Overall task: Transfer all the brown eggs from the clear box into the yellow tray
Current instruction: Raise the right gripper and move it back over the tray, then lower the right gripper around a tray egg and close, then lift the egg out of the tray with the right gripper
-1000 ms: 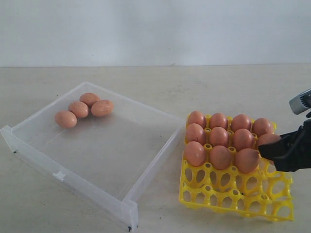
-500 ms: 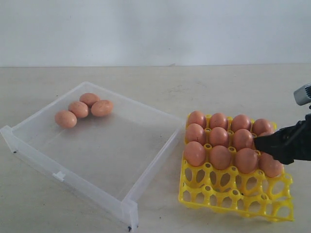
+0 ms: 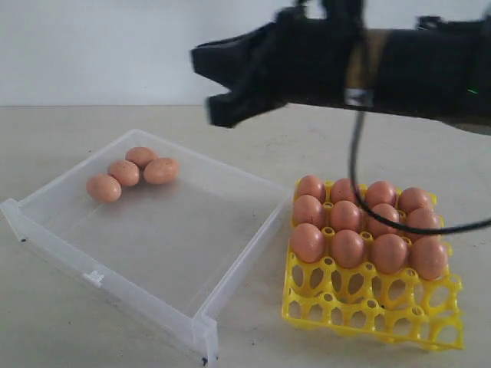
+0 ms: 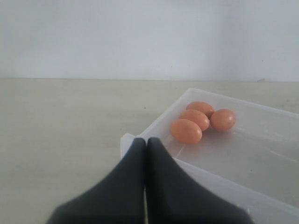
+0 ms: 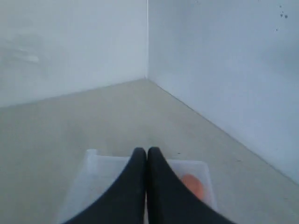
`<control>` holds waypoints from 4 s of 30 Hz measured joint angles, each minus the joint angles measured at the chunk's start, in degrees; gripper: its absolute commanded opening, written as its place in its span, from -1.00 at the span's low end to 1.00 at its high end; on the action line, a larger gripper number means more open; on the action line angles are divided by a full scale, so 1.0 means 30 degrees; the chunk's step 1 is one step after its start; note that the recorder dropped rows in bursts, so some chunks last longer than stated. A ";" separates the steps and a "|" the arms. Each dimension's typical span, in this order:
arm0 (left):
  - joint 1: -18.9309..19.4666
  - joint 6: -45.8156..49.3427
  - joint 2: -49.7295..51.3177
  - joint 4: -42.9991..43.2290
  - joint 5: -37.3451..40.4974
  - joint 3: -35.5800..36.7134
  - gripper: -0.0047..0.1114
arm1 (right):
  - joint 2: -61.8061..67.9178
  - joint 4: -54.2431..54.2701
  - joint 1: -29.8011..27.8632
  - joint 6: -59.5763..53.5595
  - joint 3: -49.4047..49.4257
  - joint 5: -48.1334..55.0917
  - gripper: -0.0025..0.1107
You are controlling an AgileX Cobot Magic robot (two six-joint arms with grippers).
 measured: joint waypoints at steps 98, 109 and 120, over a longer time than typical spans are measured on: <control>0.0000 0.0000 0.0000 0.0000 0.0000 0.0000 -0.99 | 2.4891 2.4995 0.4277 -2.1716 -3.2698 2.5758 -0.96; 0.0000 0.0000 0.0000 0.0000 0.0000 0.0000 -0.99 | 2.3115 2.5991 0.4277 -1.9926 -3.2513 2.6337 -0.96; 0.0000 0.0000 0.0000 0.0000 0.0000 0.0000 -0.99 | 2.0861 2.4927 0.5002 -1.7758 -3.2619 2.6525 -0.96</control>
